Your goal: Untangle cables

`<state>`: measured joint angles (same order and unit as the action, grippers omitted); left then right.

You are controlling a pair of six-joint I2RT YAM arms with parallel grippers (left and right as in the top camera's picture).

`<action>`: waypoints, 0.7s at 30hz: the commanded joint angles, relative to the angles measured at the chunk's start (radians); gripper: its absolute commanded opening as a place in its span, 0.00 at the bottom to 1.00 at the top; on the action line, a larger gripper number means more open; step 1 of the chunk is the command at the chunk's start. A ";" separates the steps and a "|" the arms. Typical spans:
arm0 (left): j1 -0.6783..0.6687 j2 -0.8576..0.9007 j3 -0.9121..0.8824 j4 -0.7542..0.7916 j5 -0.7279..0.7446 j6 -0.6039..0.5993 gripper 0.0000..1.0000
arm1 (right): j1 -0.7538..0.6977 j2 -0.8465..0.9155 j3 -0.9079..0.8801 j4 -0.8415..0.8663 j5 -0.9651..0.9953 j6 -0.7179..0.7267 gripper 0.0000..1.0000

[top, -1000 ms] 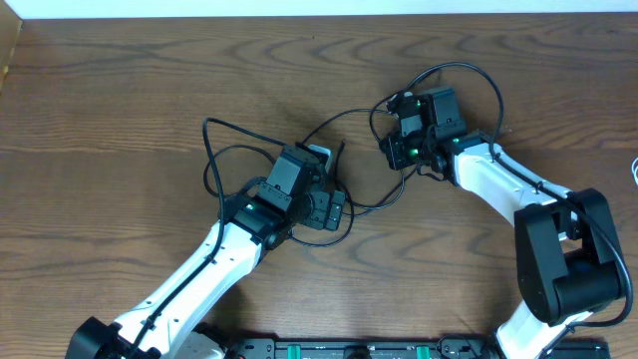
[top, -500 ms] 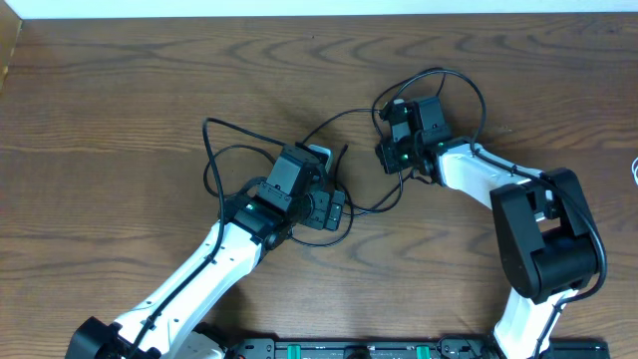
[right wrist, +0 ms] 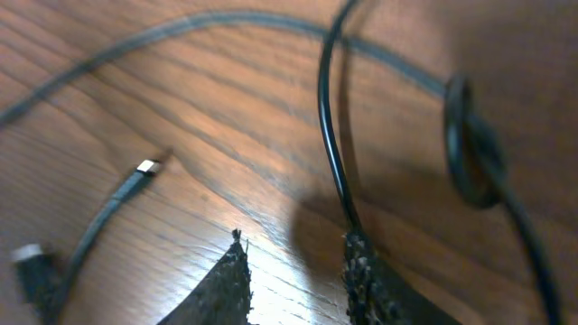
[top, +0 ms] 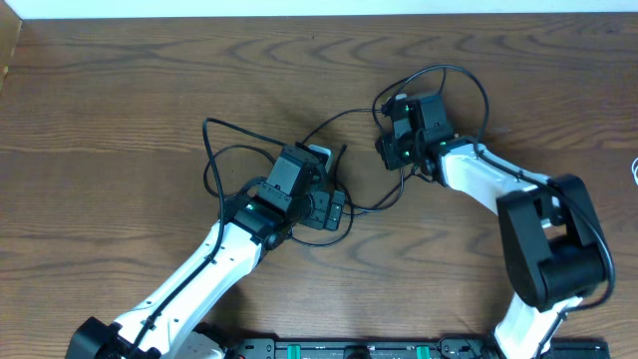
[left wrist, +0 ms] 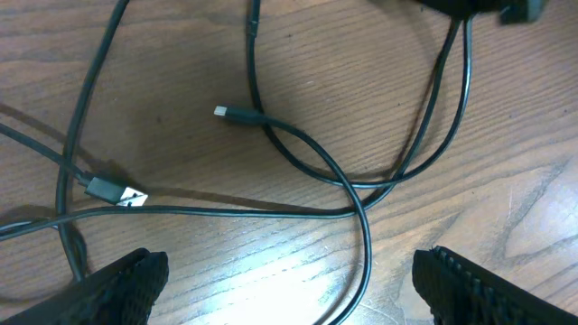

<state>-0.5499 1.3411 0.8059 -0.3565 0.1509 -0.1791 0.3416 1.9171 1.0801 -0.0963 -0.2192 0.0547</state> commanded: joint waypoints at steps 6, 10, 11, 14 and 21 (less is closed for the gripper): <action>0.005 0.009 -0.003 -0.002 -0.006 0.009 0.93 | 0.006 -0.011 0.005 -0.010 0.115 -0.012 0.39; 0.005 0.009 -0.003 -0.002 -0.006 0.009 0.93 | 0.006 0.036 0.005 0.011 0.114 -0.012 0.39; 0.005 0.009 -0.003 -0.002 -0.006 0.009 0.93 | 0.006 0.044 0.005 0.013 0.114 -0.011 0.39; 0.005 0.009 -0.003 -0.002 -0.006 0.009 0.93 | 0.006 0.060 0.005 0.018 0.115 -0.012 0.39; 0.005 0.009 -0.003 -0.002 -0.006 0.009 0.93 | 0.007 0.068 0.005 0.016 0.113 -0.011 0.28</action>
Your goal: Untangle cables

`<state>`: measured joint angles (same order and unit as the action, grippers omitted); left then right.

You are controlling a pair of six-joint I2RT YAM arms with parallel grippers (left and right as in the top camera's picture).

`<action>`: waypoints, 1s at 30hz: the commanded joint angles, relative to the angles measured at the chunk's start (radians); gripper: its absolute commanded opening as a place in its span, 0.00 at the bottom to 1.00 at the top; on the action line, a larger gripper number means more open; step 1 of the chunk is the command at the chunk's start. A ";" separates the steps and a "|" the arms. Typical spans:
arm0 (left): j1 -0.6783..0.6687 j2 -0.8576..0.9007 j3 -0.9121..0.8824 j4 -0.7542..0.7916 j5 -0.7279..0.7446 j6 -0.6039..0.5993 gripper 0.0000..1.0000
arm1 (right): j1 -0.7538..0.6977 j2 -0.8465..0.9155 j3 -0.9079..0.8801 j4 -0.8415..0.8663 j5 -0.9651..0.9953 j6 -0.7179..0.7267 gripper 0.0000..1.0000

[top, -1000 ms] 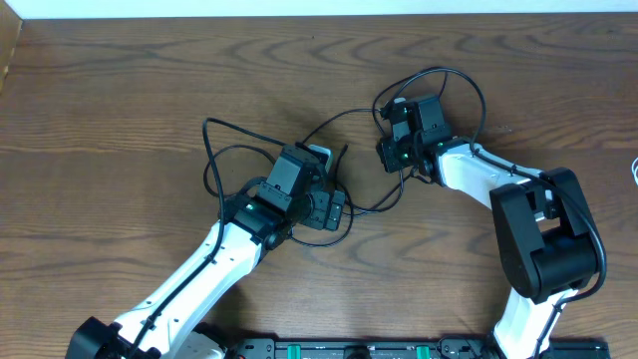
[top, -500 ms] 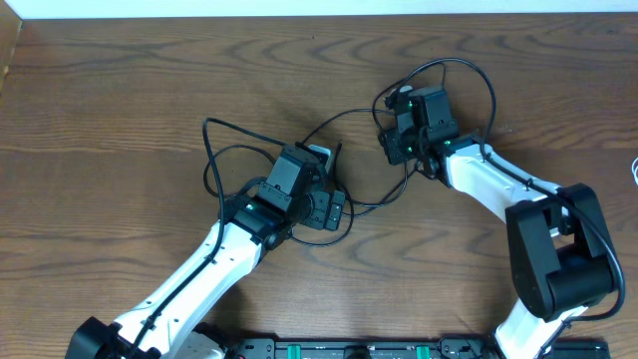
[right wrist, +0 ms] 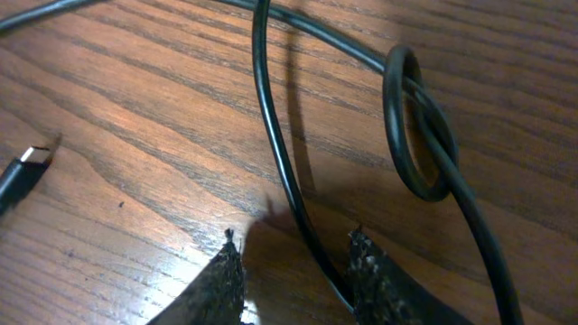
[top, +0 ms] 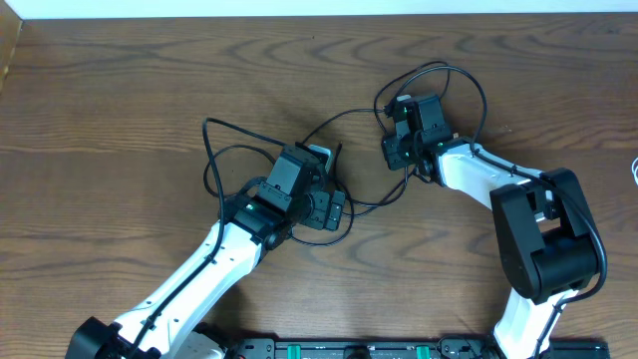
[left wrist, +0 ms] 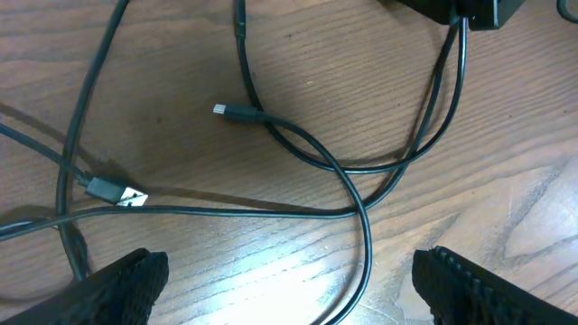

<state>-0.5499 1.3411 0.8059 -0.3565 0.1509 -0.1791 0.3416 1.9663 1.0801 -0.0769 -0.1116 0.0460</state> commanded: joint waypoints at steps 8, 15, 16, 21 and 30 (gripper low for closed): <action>0.005 0.009 -0.003 -0.002 -0.006 0.009 0.93 | 0.007 0.018 0.005 -0.038 0.003 -0.003 0.01; 0.005 0.009 -0.003 -0.002 -0.006 0.009 0.93 | 0.000 -0.013 0.007 -0.051 -0.182 -0.002 0.01; 0.005 0.009 -0.003 -0.002 -0.006 0.009 0.93 | -0.004 -0.031 0.007 -0.052 -0.211 -0.002 0.01; 0.005 0.009 -0.003 -0.002 -0.006 0.009 0.93 | -0.031 -0.178 0.018 -0.114 -0.238 0.001 0.01; 0.005 0.009 -0.003 -0.002 -0.006 0.010 0.93 | -0.149 -0.502 0.019 -0.155 -0.342 0.029 0.01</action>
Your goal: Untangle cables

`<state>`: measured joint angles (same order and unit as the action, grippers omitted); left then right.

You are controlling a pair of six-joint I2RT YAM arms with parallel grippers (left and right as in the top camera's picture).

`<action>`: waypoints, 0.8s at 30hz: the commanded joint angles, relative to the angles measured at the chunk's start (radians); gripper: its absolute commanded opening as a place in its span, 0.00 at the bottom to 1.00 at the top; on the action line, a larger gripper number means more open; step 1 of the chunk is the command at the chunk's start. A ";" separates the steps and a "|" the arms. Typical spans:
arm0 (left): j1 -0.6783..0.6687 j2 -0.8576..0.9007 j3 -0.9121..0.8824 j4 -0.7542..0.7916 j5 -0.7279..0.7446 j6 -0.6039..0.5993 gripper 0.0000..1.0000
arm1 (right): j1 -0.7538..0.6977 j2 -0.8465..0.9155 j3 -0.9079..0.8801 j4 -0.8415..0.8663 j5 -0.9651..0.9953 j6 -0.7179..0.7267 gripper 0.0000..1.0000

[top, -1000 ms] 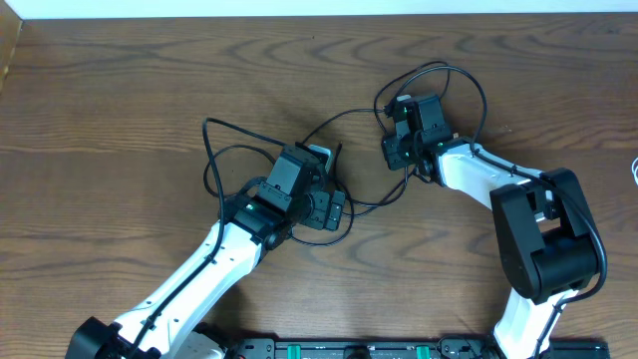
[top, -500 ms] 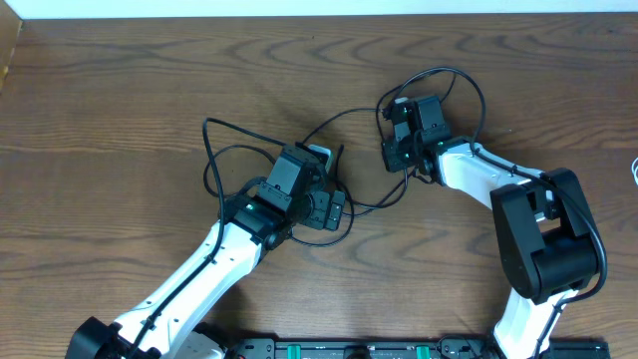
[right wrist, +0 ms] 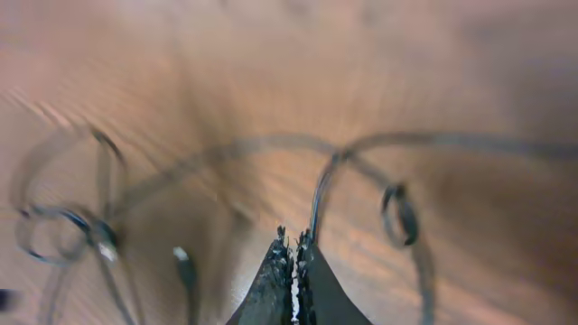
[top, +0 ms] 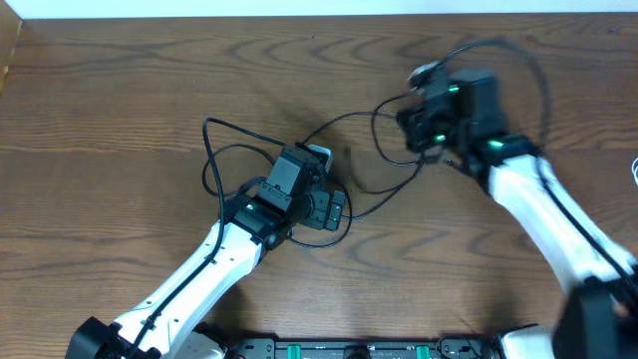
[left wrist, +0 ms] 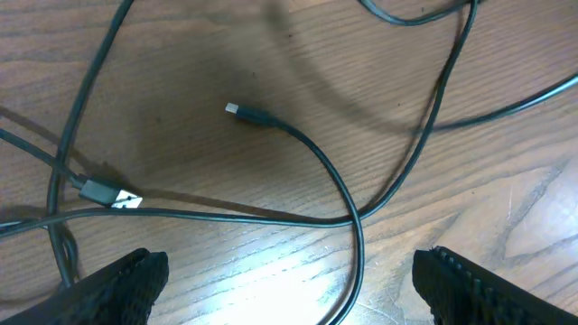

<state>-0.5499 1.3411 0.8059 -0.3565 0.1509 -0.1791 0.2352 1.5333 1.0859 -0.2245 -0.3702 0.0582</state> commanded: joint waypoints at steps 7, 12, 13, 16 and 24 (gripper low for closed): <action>0.005 0.009 -0.003 -0.002 -0.006 0.009 0.93 | -0.088 -0.097 0.013 -0.118 -0.040 0.006 0.01; 0.005 0.009 -0.003 -0.002 -0.006 0.009 0.93 | -0.089 -0.078 0.013 -0.216 0.219 0.059 0.01; 0.005 0.009 -0.003 -0.002 -0.006 0.009 0.93 | -0.093 -0.081 0.013 -0.221 0.254 0.073 0.01; 0.005 0.009 -0.003 -0.002 -0.006 0.009 0.93 | -0.126 -0.088 0.013 -0.226 0.255 0.079 0.01; 0.005 0.009 -0.003 -0.002 -0.006 0.009 0.93 | -0.127 -0.023 0.012 -0.277 0.149 0.132 0.01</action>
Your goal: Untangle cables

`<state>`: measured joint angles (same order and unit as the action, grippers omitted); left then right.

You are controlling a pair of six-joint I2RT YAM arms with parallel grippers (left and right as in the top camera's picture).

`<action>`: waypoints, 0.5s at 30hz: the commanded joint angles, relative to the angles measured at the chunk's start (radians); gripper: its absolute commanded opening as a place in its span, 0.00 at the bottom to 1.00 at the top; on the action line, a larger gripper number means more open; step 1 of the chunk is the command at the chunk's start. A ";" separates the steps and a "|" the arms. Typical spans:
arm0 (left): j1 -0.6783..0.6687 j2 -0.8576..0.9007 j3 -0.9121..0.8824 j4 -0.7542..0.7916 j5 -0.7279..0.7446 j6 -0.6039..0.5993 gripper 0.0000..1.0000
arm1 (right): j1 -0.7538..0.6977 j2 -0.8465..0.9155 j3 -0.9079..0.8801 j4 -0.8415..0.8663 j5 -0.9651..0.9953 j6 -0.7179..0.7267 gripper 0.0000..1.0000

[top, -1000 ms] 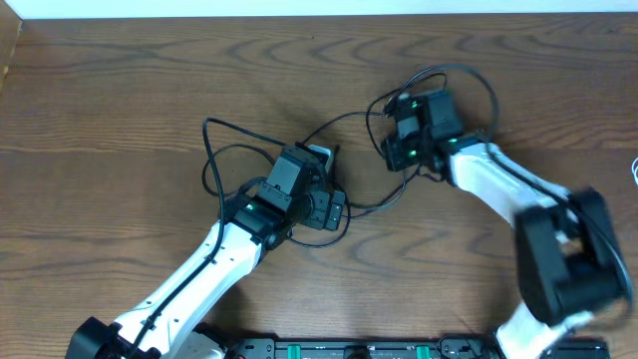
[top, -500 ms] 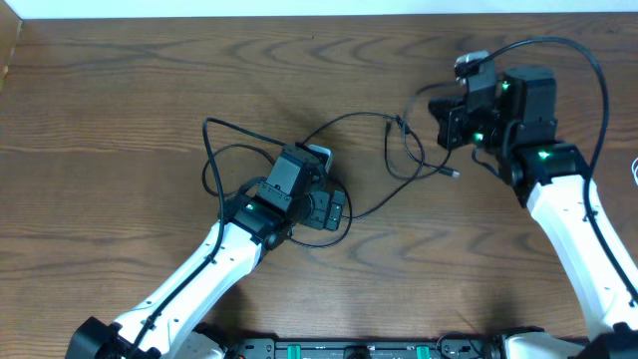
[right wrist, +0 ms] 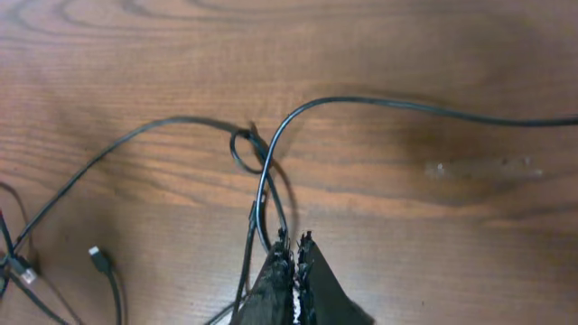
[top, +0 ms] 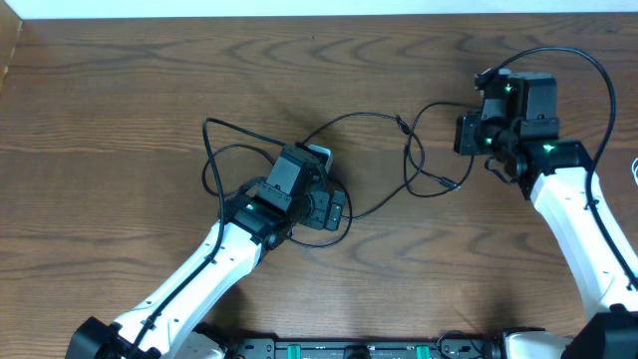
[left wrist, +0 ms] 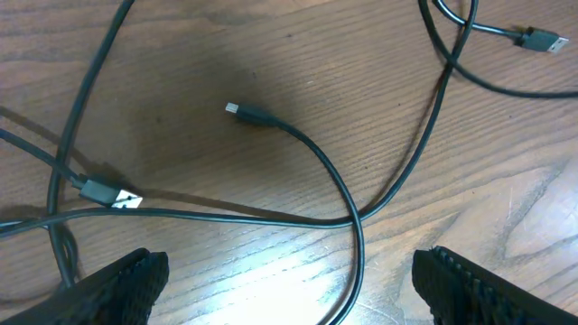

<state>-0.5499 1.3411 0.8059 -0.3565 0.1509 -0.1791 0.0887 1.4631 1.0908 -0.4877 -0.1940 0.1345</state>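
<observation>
Thin black cables lie tangled across the wooden table. My right gripper is shut on one cable, which rises from the fingertips to a small knot-like loop and runs off right. In the overhead view the right gripper sits at the right, with that cable arcing over it. My left gripper is open and low over the table, one cable passing between its fingers. A small plug tip and a larger plug lie ahead of it.
Another plug end lies at the upper right of the left wrist view. Cable loops bunch beside the left arm. The table's back edge runs along the top, and a white cable end shows at the far right.
My right gripper, still shut on the cable, has moved right and come lower. The cable has been drawn right with it, and a plug end now lies in the left wrist view.
My right gripper first stood open astride a cable near the table's middle and was still open a moment later. Then it was shut on that cable and raised. Now it holds it further right, the tangle stretched out. The left gripper stayed open and still throughout.
</observation>
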 commanded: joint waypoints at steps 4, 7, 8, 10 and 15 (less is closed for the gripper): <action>0.005 0.009 -0.003 -0.002 -0.006 0.009 0.93 | 0.095 0.131 0.007 0.000 -0.070 0.062 0.01; 0.005 0.009 -0.003 -0.002 -0.006 0.009 0.93 | 0.141 0.203 0.007 0.014 0.014 0.148 0.01; 0.005 0.009 -0.003 -0.002 -0.006 0.009 0.93 | 0.146 0.223 0.007 0.016 0.034 0.175 0.01; 0.005 0.009 -0.003 -0.002 -0.006 0.009 0.93 | 0.153 0.272 0.007 0.032 0.045 0.228 0.01; 0.005 0.009 -0.003 -0.002 -0.006 0.009 0.93 | 0.164 0.355 0.007 0.105 0.020 0.254 0.04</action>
<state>-0.5499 1.3411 0.8059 -0.3561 0.1509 -0.1795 0.2455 1.7805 1.0912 -0.4122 -0.1822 0.3302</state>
